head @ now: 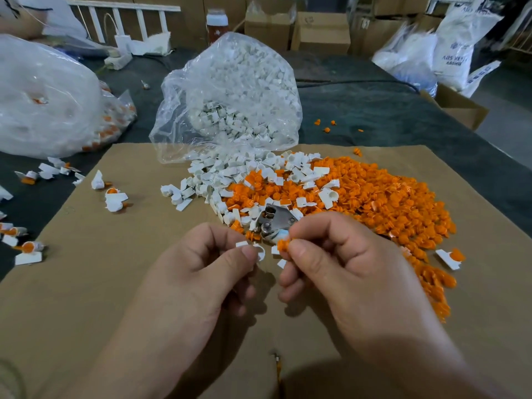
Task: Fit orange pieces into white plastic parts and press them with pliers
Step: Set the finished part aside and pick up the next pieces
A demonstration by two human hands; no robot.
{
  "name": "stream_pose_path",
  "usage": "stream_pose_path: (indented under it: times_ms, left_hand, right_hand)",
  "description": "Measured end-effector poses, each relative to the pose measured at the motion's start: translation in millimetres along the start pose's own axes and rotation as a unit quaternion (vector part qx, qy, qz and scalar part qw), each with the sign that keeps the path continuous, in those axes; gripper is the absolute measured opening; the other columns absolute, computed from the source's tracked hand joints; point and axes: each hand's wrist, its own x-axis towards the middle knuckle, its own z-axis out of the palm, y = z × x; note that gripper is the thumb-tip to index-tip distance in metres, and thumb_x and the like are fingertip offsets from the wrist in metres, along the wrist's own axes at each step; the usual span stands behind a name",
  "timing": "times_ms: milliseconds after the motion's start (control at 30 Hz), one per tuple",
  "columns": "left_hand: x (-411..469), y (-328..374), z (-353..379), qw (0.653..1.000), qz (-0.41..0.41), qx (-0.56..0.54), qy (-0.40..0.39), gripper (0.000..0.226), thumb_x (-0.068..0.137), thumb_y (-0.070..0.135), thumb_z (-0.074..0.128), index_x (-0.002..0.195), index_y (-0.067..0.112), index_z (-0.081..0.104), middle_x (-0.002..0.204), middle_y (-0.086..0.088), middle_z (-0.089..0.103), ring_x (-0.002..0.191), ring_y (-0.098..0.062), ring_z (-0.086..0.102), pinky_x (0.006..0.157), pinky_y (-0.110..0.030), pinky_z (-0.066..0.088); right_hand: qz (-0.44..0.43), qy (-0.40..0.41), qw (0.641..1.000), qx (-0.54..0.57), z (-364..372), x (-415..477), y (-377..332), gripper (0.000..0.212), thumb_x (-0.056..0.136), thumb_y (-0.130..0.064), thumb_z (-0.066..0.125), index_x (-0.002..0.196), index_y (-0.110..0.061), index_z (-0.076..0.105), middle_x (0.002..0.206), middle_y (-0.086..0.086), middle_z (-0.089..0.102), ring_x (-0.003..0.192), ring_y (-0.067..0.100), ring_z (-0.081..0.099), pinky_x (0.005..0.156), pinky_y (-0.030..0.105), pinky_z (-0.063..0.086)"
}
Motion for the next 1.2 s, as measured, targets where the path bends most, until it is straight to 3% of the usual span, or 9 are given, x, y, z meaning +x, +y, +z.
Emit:
stream_pose_path:
  times_ms: [67, 200, 367, 500, 767, 933, 1033, 1100, 1200]
  left_hand:
    - [-0.8, -2.3, 1.0, 1.0, 0.019, 0.022, -0.008, 0.036, 0.059, 0.055, 0.07, 0.083, 0.028, 0.069, 0.06, -0.008, 0.068, 0.051, -0.02, 0.063, 0.052, -0.035, 0.048]
    - [-2.0, -5.2, 2.0, 0.997, 0.041, 0.065, -0.004, 0.028, 0.075, 0.057, 0.077, 0.086, 0.033, 0.069, 0.064, -0.003, 0.069, 0.057, -0.02, 0.067, 0.058, -0.043, 0.051]
    - [-6.0, -0.8, 2.6, 0.992, 0.06, 0.107, 0.001, 0.038, 0.059, 0.063, 0.059, 0.089, 0.041, 0.068, 0.068, 0.004, 0.07, 0.059, -0.014, 0.067, 0.06, -0.04, 0.053]
    - [-10.8, 2.4, 4.0, 0.983, 0.08, 0.164, -0.008, 0.024, 0.07, 0.054, 0.063, 0.093, 0.048, 0.063, 0.07, 0.011, 0.069, 0.063, -0.006, 0.067, 0.06, -0.031, 0.05]
    - [-11.7, -1.1, 5.4, 0.975, 0.11, 0.192, -0.011, 0.012, 0.083, 0.047, 0.065, 0.095, 0.047, 0.063, 0.073, 0.008, 0.068, 0.064, -0.012, 0.064, 0.063, -0.042, 0.053]
    - [-9.7, -2.1, 4.6, 0.98, 0.099, 0.171, -0.017, 0.024, 0.071, 0.041, 0.072, 0.094, 0.047, 0.065, 0.067, 0.011, 0.064, 0.06, -0.011, 0.061, 0.056, -0.032, 0.049]
    - [-8.4, -3.7, 2.7, 0.982, 0.109, 0.154, -0.019, 0.022, 0.076, 0.055, 0.074, 0.093, 0.045, 0.066, 0.066, 0.01, 0.063, 0.062, -0.014, 0.06, 0.059, -0.036, 0.049]
    - [-8.7, -3.8, 1.3, 0.983, 0.113, 0.141, -0.032, 0.032, 0.065, 0.06, 0.069, 0.094, 0.044, 0.067, 0.068, 0.008, 0.065, 0.064, -0.018, 0.062, 0.06, -0.039, 0.05]
    - [-9.9, -3.6, -0.7, 0.981, 0.125, 0.14, -0.054, 0.035, 0.068, 0.063, 0.078, 0.093, 0.042, 0.068, 0.07, 0.008, 0.067, 0.061, -0.011, 0.061, 0.054, -0.024, 0.051]
  right_hand:
    - [-0.056, 0.003, 0.992, -0.11, 2.2, -3.9, -0.4, 0.007, 0.09, -0.039, 0.057, 0.095, -0.039, 0.061, 0.077, -0.011, 0.068, 0.066, 0.007, 0.069, 0.056, 0.028, 0.059]
    - [-0.162, -0.007, 0.936, -0.311, 4.2, -4.0, -3.0, 0.01, 0.093, -0.045, 0.046, 0.096, -0.039, 0.053, 0.088, -0.018, 0.057, 0.082, 0.001, 0.059, 0.066, 0.022, 0.048]
    - [-0.168, -0.022, 0.925, -0.341, 4.6, -3.3, -3.9, 0.005, 0.094, -0.042, 0.048, 0.097, -0.039, 0.051, 0.089, -0.018, 0.053, 0.086, 0.002, 0.055, 0.07, 0.023, 0.044]
    - [-0.181, -0.018, 0.914, -0.362, 5.4, -3.8, -5.3, 0.006, 0.094, -0.04, 0.048, 0.099, -0.04, 0.051, 0.088, -0.019, 0.051, 0.081, 0.002, 0.053, 0.063, 0.023, 0.046]
    - [-0.197, -0.033, 0.894, -0.401, 7.3, -5.0, -5.0, 0.01, 0.096, -0.031, 0.047, 0.105, -0.032, 0.053, 0.095, -0.016, 0.048, 0.081, 0.004, 0.051, 0.06, 0.023, 0.045]
    - [-0.189, -0.033, 0.912, -0.362, 6.3, -5.5, -5.7, 0.016, 0.095, -0.029, 0.047, 0.106, -0.031, 0.059, 0.097, -0.017, 0.052, 0.086, 0.003, 0.056, 0.064, 0.022, 0.047]
    - [-0.16, -0.035, 0.934, -0.317, 4.8, -4.9, -6.1, 0.016, 0.092, -0.033, 0.049, 0.101, -0.038, 0.061, 0.093, -0.02, 0.057, 0.088, 0.001, 0.058, 0.068, 0.02, 0.048]
    - [-0.097, -0.031, 0.968, -0.231, 1.2, -3.3, -4.8, 0.015, 0.089, -0.038, 0.054, 0.102, -0.043, 0.061, 0.09, -0.019, 0.063, 0.082, 0.002, 0.063, 0.066, 0.021, 0.053]
    - [0.03, -0.087, 0.995, -0.04, -4.8, 1.3, -2.9, 0.022, 0.083, -0.035, 0.061, 0.103, -0.044, 0.064, 0.085, -0.012, 0.071, 0.069, 0.01, 0.069, 0.06, 0.028, 0.057]
